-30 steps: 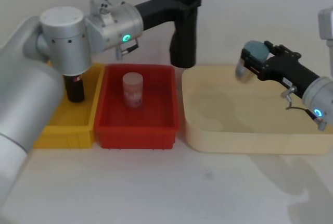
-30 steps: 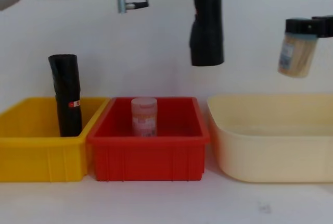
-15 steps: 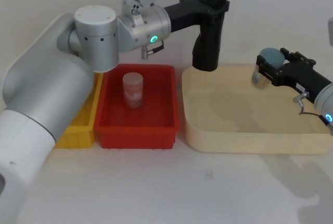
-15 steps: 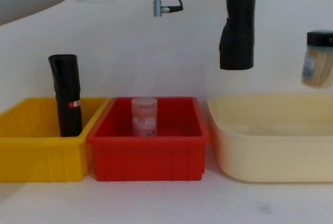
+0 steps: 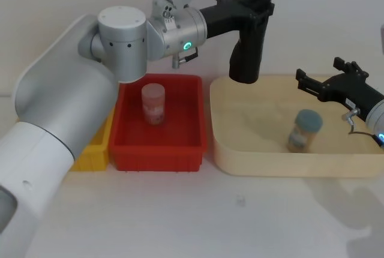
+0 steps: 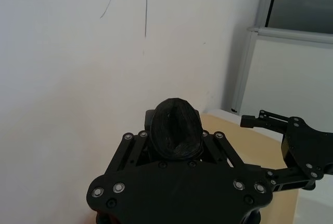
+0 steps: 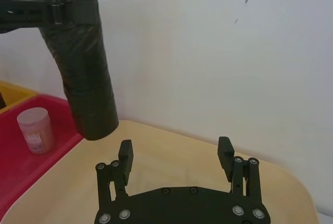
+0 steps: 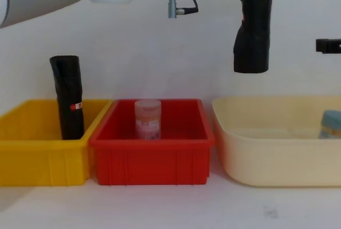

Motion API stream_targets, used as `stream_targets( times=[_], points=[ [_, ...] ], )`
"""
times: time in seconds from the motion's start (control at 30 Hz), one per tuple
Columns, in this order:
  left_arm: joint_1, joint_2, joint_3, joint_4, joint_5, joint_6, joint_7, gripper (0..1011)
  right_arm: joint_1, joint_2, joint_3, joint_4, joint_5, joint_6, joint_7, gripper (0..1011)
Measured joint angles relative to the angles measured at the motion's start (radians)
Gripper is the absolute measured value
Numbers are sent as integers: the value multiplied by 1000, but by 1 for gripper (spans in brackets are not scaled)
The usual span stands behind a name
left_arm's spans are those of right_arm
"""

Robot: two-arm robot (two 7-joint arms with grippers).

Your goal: Pick up the garbage bag with the one hand and transfer it to the other hand.

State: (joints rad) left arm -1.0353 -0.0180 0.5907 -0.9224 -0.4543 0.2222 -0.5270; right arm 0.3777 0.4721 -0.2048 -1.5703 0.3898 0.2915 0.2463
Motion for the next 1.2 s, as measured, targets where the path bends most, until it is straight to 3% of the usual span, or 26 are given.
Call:
stream_targets(
  times=[0.5,0.77,0.93,1.2],
  points=[
    [-8,-9,6,15,2,-6,-2,341,-6,16,-17,-44,22,-25,87,1000],
    [-9,-11,8,18,3,-8,-2,341,17,11,-51,-67,39,-46,144,1000],
    [-9,-11,8,19,3,-8,-2,341,35,3,-73,-68,34,-55,153,1000],
    [-10,-12,9,20,3,-9,-2,341,73,-20,-110,-50,-15,-57,116,1000]
  ],
)
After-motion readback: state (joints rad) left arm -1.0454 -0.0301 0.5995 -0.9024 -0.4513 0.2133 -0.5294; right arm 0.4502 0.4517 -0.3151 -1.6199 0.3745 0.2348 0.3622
